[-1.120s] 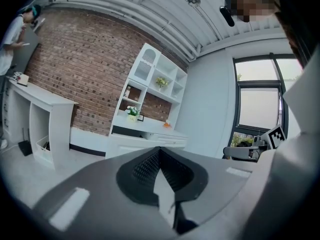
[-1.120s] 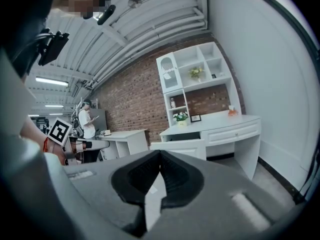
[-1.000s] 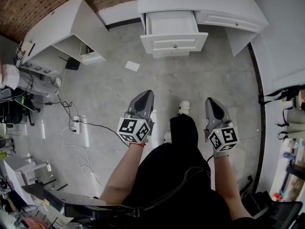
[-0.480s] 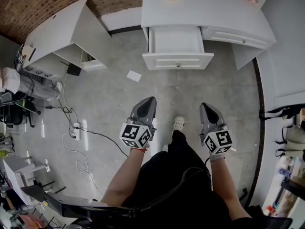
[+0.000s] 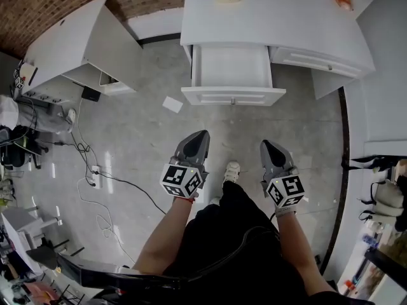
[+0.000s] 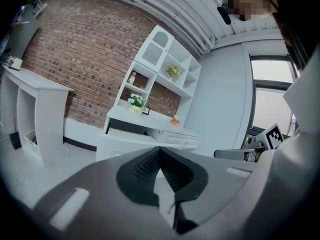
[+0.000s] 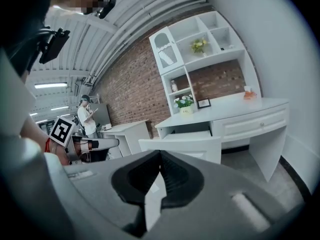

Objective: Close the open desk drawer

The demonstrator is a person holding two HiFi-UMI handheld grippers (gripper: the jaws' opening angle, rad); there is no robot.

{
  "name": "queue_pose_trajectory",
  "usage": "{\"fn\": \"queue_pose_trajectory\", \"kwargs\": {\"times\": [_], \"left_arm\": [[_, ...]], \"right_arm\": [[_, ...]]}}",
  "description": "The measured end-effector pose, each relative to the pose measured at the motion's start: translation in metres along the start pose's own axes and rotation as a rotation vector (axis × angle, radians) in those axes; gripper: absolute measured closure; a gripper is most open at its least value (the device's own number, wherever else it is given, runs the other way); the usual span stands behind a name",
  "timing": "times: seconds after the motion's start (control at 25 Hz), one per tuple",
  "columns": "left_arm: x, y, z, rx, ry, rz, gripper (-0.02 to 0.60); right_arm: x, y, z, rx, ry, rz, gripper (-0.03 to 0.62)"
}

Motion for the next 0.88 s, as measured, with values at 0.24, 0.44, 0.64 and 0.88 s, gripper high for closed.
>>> {"fn": "queue_pose_trajectory", "kwargs": {"times": [0.24,0.44,0.64,0.88], "left_arm": [[-0.011,-0.029,0.002,-0.013,0.015,-0.028,0.580],[-0.023,-0.047,-0.005,-0.011,-0.006,-0.042,0.580],[-0.033,-0.066,0.003,-0.025,0.005,-0.051,0.578],[-0.048,-0.083,0.010,-0.041,0.020,-0.055,0.579]], "right_arm": [[0.022,-0.030,-0.001,-0.041,0.011,-0.040,0.594],[0.032,-0.056,-0.007,-0.054,0.014,-0.077,0.593],[0.043,-0.077,-0.006,-0.055,-0.017,-0.077,0.594],[0.051,-0.099,-0.003,-0.066,-0.050,-0.046,0.594]]}}
Point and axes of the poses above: the fingertips, and each gripper's own axes: y backward along the fingers, x to its right, z out of its underside, the point moved 4 cm from there along y, backward along the fingers, and after that the axes turned 6 degrees about z, right-handed, at the moved point
